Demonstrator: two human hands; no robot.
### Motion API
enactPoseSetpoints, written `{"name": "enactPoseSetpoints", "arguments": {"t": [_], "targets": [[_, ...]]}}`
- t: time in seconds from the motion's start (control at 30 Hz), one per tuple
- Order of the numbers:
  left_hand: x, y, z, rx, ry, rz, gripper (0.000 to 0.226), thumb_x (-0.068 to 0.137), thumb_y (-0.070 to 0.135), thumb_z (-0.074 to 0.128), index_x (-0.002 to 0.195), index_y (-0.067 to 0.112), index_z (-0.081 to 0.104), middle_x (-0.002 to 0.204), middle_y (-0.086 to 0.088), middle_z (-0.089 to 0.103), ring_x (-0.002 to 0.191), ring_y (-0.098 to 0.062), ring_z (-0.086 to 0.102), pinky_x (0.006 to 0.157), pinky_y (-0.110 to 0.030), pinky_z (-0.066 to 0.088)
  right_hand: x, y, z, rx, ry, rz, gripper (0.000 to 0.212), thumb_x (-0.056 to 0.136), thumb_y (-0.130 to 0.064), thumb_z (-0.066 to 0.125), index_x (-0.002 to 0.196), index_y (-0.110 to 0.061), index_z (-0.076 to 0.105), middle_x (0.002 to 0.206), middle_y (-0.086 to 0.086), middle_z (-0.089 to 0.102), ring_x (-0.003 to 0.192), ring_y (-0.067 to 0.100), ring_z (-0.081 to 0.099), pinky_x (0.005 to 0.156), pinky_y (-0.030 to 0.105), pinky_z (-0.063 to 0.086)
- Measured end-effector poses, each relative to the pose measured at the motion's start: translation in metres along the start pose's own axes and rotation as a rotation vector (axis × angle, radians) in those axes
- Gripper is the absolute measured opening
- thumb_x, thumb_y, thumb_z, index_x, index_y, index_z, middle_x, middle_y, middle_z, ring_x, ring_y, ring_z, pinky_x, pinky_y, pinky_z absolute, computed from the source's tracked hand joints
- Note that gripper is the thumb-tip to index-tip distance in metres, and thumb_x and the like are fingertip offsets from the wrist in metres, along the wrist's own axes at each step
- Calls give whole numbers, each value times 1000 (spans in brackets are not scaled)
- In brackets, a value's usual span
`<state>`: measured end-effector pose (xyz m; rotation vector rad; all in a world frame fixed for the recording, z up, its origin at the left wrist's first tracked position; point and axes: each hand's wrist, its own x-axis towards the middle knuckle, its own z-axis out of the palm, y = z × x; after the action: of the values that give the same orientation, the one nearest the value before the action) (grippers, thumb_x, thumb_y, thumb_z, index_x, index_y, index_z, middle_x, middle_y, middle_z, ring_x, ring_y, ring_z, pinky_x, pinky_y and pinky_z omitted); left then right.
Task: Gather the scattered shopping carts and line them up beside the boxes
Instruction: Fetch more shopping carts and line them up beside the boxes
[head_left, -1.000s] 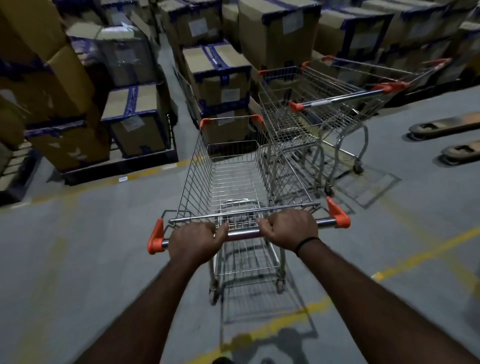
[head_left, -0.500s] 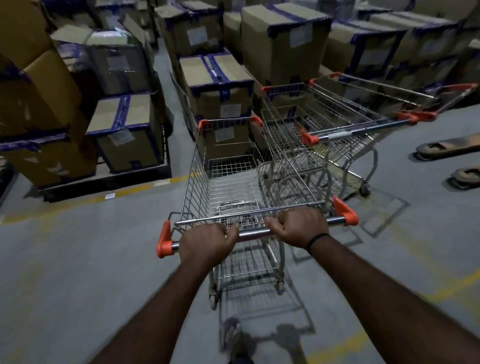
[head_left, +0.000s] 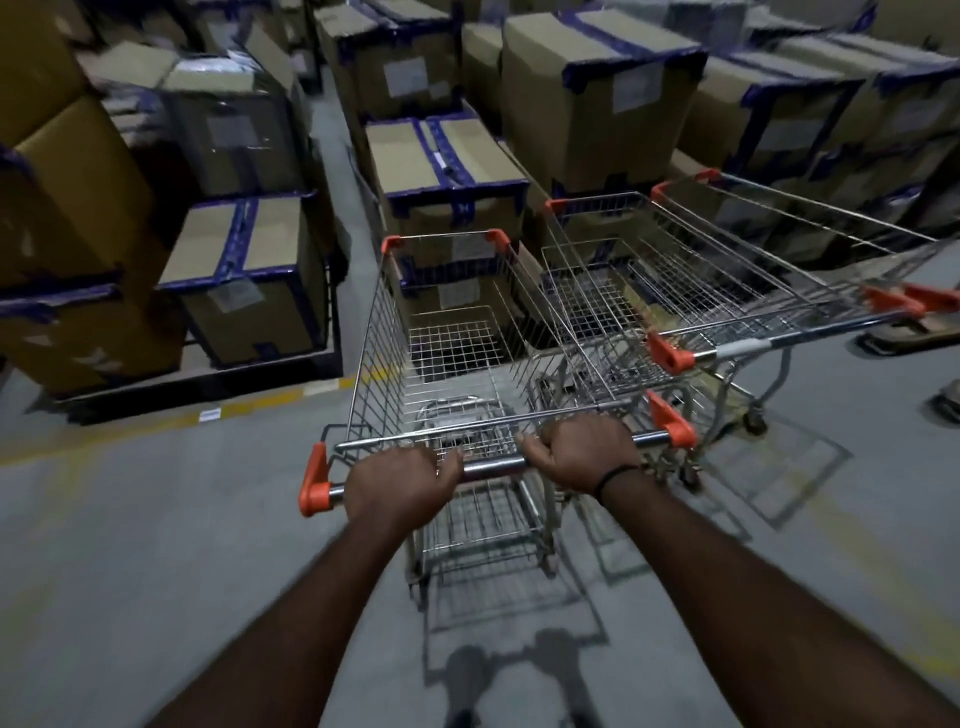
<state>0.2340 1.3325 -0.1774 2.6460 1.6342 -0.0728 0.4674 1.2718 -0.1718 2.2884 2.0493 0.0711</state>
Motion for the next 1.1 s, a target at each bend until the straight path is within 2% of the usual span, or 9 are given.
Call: {"name": "enactPoseSetpoints", "arguments": {"t": [0.13,0.23,0.33,0.43,0.6,0.7,0.8,0.93,1.1], "targets": [[33,-6,-3,2,-7,-11,74,96,70,15,87,22,70,75,1,64,72,-22,60,64,-30,43,34,5,2,30,-3,-9,68,97,-69,18,74,-22,61,60,-1,50,63,24,54,58,29,43],[54,-8,-4,-3,-2,-18,71,97,69,16,89,22,70,78,0,65,76,-23,62,66,-31,44,56,12,2,35,2,-7,72,96,-72,17,67,-19,57,61,-2,52,62,22,54,56,28,39],[74,-6,-3,-24,20,-40,75,96,71,13,91,23,70,81,-1,67,81,-24,64,71,-32,48,76,21,3,38,-19,-17,79,94,-74,12,74,-18,65,63,-2,55,59,17,51,55,27,36],[89,-5,-1,-46,21,-45,85,90,77,5,87,24,71,72,3,63,74,-20,63,73,-32,52,90,29,-1,36,-31,-23,77,95,-73,13,79,-20,67,65,-2,55,59,14,48,54,26,33],[113,5,-4,-56,24,-73,80,93,76,10,84,24,70,70,5,61,73,-19,61,68,-29,47,115,48,3,56,-30,-48,78,95,-74,12,74,-20,65,63,-2,56,59,14,52,59,26,45],[122,9,-6,-42,31,-92,76,95,75,14,87,25,72,71,5,62,72,-18,60,63,-29,42,127,55,6,70,-28,-60,78,94,-74,10,77,-21,65,65,-2,58,61,14,55,64,28,52],[130,12,-5,-44,32,-104,71,96,73,18,88,27,72,71,6,62,71,-16,58,61,-28,40,135,60,7,68,-24,-70,77,95,-72,12,77,-21,66,65,-2,58,62,15,55,62,27,49],[136,11,0,-73,54,-111,70,96,72,19,86,28,72,68,7,61,68,-14,60,64,-27,47,143,63,10,41,10,-79,84,92,-75,5,80,-22,71,64,-4,58,62,16,57,57,24,42],[137,14,2,-53,70,-140,67,96,70,19,83,28,70,66,7,59,67,-13,57,60,-26,42,142,64,10,65,0,-105,80,94,-73,10,76,-21,67,63,-3,57,61,16,57,64,27,51]]}}
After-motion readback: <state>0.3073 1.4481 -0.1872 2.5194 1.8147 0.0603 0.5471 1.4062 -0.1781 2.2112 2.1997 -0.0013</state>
